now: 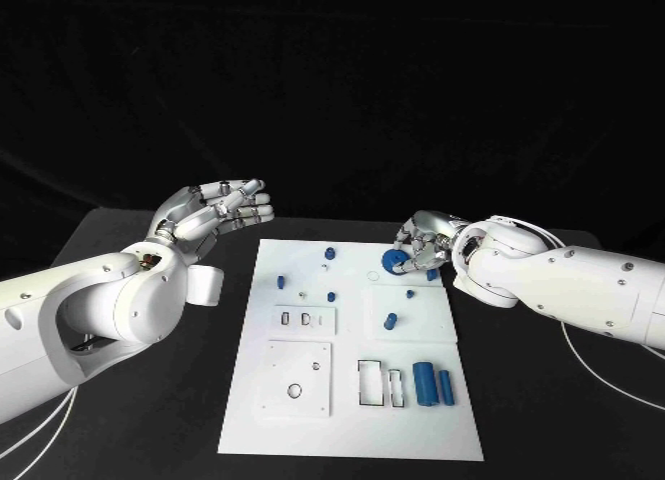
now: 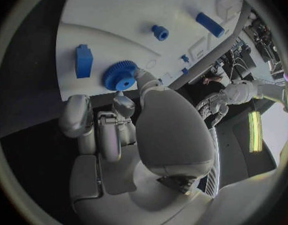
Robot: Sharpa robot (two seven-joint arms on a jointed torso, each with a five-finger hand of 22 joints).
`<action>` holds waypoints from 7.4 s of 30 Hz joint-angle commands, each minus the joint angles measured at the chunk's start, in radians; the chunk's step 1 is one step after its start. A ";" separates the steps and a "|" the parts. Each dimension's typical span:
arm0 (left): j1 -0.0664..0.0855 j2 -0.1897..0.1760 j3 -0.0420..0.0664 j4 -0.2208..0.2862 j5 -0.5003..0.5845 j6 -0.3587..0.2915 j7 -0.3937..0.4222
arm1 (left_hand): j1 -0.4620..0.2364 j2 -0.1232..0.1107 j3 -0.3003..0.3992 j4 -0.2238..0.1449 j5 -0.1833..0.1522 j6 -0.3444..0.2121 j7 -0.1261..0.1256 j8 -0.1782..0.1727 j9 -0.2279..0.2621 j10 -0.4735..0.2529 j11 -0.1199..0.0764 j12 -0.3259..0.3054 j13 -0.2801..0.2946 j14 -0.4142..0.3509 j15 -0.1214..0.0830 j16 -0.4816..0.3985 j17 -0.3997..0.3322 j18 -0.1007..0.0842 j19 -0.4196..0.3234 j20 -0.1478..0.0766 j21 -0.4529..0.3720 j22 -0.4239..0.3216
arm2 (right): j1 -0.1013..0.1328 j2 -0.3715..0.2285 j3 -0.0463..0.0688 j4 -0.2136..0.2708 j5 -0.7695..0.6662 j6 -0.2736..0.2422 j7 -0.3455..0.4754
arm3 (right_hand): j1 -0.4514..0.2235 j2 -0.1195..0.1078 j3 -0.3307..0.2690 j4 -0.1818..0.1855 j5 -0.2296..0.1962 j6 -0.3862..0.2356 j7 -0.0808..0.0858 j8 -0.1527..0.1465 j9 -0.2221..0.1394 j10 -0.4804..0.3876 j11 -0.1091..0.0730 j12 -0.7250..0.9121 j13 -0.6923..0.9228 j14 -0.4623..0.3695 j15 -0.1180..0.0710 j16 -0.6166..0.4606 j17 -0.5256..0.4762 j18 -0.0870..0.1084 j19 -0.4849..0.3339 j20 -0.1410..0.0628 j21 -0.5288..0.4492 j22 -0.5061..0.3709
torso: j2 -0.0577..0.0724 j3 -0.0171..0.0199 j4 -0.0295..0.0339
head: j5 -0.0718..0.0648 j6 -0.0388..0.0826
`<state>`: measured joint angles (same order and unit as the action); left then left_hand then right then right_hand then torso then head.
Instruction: Assemble the parts on the task board
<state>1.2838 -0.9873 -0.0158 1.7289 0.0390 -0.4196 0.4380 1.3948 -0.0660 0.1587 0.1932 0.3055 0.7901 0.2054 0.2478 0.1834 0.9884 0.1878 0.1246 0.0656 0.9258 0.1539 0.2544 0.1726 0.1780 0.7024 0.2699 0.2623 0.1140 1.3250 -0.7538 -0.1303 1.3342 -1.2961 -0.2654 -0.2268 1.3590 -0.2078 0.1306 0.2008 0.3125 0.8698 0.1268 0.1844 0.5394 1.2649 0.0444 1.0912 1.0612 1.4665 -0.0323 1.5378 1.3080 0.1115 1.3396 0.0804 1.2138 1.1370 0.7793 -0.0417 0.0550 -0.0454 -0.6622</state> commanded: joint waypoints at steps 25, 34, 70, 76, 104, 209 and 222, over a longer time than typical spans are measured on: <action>0.001 0.001 0.001 -0.001 0.002 0.022 0.000 | 0.007 0.001 0.002 0.007 -0.006 -0.006 0.024 -0.002 -0.001 0.001 0.003 -0.008 0.000 -0.001 0.004 -0.005 0.002 0.005 0.006 0.002 0.002 -0.002 | -0.011 0.005 -0.002 -0.012 -0.034 0.018 0.013 | 0.077 -0.009 0.219 0.045 -0.004 0.106 -0.017 0.010 -0.013 0.094 -0.017 0.170 0.164 0.093 -0.006 0.017 0.211 -0.015 0.022 -0.010 0.026 0.046 | -0.001 -0.0009 0.0006 | 0.002 -0.007; 0.001 0.002 0.001 -0.002 0.002 0.023 0.000 | 0.007 0.001 0.002 0.007 -0.006 -0.006 0.024 -0.002 -0.001 0.001 0.003 -0.008 0.000 -0.001 0.004 -0.005 0.002 0.005 0.006 0.002 0.002 -0.002 | -0.012 0.001 -0.002 0.025 -0.111 -0.152 0.012 | 0.030 -0.018 0.326 0.039 -0.060 0.186 -0.047 0.038 0.000 0.152 -0.042 0.255 0.255 0.097 -0.028 0.023 0.229 -0.020 0.034 -0.030 0.041 0.073 | -0.002 -0.0011 0.0007 | 0.003 -0.003; 0.001 0.015 0.001 -0.007 0.002 0.029 -0.002 | 0.007 0.002 0.003 0.010 -0.007 -0.006 0.024 -0.002 -0.001 0.003 0.003 -0.010 0.000 -0.001 0.004 -0.006 0.003 0.005 0.006 0.002 0.001 -0.003 | -0.031 0.230 -0.013 0.055 -0.365 -0.195 -0.120 | 0.021 -0.031 0.338 0.034 -0.059 0.178 -0.045 0.032 0.000 0.150 -0.041 0.253 0.253 0.098 -0.028 0.024 0.233 -0.020 0.034 -0.031 0.039 0.073 | 0.001 -0.0027 0.0033 | 0.012 0.002; 0.001 0.016 0.001 -0.010 0.002 0.031 -0.004 | 0.007 0.002 0.003 0.010 -0.007 -0.006 0.024 -0.002 -0.001 0.003 0.003 -0.010 0.000 -0.001 0.004 -0.006 0.003 0.005 0.006 0.002 0.001 -0.003 | -0.038 0.244 -0.014 0.039 -0.377 -0.184 -0.123 | 0.020 -0.034 0.341 0.032 -0.058 0.175 -0.044 0.030 0.000 0.151 -0.040 0.254 0.255 0.098 -0.028 0.024 0.233 -0.020 0.035 -0.031 0.039 0.074 | 0.001 -0.0024 0.0023 | 0.014 -0.001; 0.001 0.019 0.001 -0.014 0.002 0.045 -0.014 | 0.007 0.002 0.003 0.012 -0.007 -0.006 0.024 -0.002 -0.001 0.005 0.003 -0.012 0.000 -0.002 0.004 -0.007 0.004 0.005 0.006 0.002 0.001 -0.005 | -0.041 0.251 -0.017 0.015 -0.379 -0.125 -0.123 | -0.024 -0.068 0.349 0.034 -0.069 0.131 -0.025 -0.003 -0.012 0.136 -0.024 0.236 0.239 0.097 -0.015 0.023 0.230 -0.018 0.027 -0.022 0.022 0.063 | 0.000 -0.0027 0.0035 | 0.014 -0.006; 0.000 0.023 -0.001 -0.059 0.002 0.056 -0.004 | 0.008 -0.002 0.001 0.016 -0.009 -0.010 0.026 -0.004 -0.001 0.005 0.005 -0.021 0.000 -0.005 0.006 -0.012 0.007 0.005 0.006 0.003 -0.001 -0.009 | -0.024 -0.256 -0.018 0.168 0.214 -0.182 0.325 | 0.021 -0.080 0.274 -0.008 -0.100 0.012 0.016 -0.028 -0.139 0.067 0.015 0.209 0.193 0.091 0.021 0.017 0.214 -0.002 -0.019 0.014 -0.071 0.034 | -0.027 0.0165 -0.0174 | -0.007 -0.003; -0.001 0.028 -0.001 -0.068 0.002 0.060 -0.004 | 0.007 -0.002 0.000 0.017 -0.010 -0.009 0.026 -0.004 -0.001 0.005 0.005 -0.022 0.000 -0.005 0.006 -0.012 0.007 0.005 0.006 0.003 -0.001 -0.009 | -0.083 -0.239 -0.020 0.081 0.256 -0.143 0.365 | 0.026 -0.076 0.267 -0.014 -0.091 0.007 0.019 -0.028 -0.142 0.060 0.018 0.206 0.187 0.091 0.024 0.017 0.213 -0.001 -0.023 0.016 -0.076 0.031 | -0.023 0.0220 -0.0166 | -0.021 -0.003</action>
<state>1.2828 -0.9617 -0.0174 1.6606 0.0397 -0.3803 0.4186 1.3948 -0.0660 0.1588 0.2043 0.3020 0.7865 0.2018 0.2479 0.1835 0.9884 0.1877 0.1075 0.0656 0.9219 0.1576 0.2465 0.1778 0.1781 0.7023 0.2699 0.2623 0.1059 1.2452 -0.9969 -0.1499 1.4211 -1.0640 -0.4515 0.1016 1.3747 -0.2819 0.3991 0.1902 0.2168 0.8844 0.1479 0.1582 0.3977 1.3324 0.0626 1.3021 1.2493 1.4666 -0.0144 1.5608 1.3074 0.1000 1.3230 0.0966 1.1418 1.1695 0.7549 -0.0204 0.0360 -0.0619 -0.6634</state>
